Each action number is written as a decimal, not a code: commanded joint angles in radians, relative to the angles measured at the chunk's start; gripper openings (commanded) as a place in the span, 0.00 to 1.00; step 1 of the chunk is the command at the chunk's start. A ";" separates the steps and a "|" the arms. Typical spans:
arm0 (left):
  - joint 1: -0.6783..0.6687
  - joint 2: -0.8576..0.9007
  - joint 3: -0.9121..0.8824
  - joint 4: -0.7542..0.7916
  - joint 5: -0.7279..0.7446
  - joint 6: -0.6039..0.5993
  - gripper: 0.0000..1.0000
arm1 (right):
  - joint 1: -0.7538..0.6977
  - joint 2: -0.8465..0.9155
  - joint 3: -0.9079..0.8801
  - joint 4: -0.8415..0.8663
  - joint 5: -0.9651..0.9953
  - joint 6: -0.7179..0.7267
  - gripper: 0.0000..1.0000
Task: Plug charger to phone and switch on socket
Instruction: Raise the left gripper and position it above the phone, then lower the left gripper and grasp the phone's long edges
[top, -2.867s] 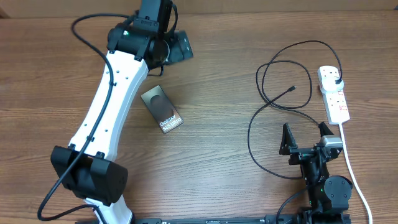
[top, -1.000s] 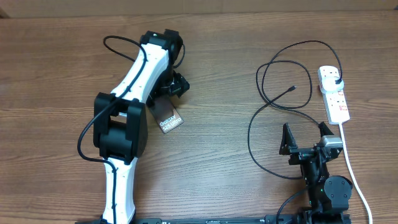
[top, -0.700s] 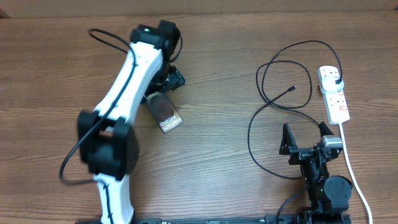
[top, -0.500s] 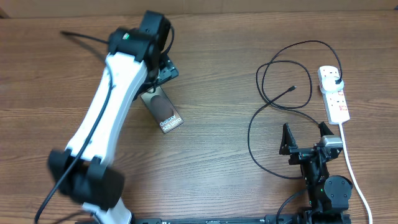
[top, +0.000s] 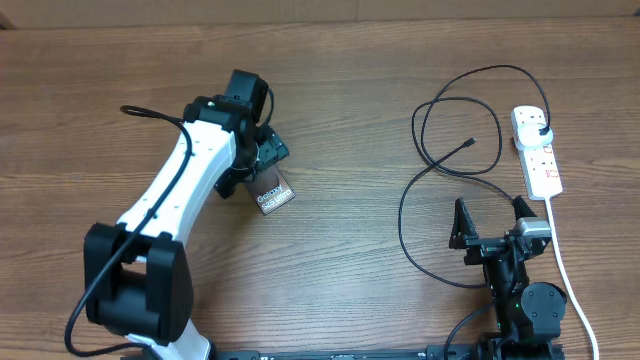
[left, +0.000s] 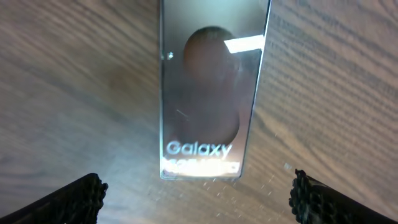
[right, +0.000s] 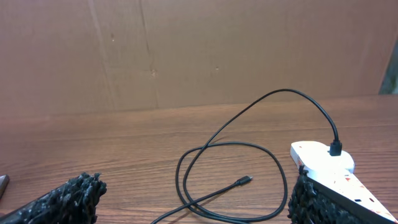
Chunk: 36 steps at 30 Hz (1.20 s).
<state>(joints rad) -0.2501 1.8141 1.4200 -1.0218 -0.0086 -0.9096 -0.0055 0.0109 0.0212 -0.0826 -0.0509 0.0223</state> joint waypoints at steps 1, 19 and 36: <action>0.023 0.055 0.001 0.031 0.084 0.031 1.00 | 0.005 -0.008 -0.013 0.003 0.006 -0.005 1.00; 0.035 0.191 0.001 0.115 0.057 0.124 1.00 | 0.005 -0.008 -0.013 0.003 0.006 -0.005 1.00; 0.042 0.241 0.001 0.145 0.049 0.098 1.00 | 0.005 -0.008 -0.013 0.003 0.006 -0.005 1.00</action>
<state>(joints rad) -0.2199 2.0388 1.4185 -0.8787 0.0631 -0.8085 -0.0059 0.0109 0.0212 -0.0826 -0.0513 0.0219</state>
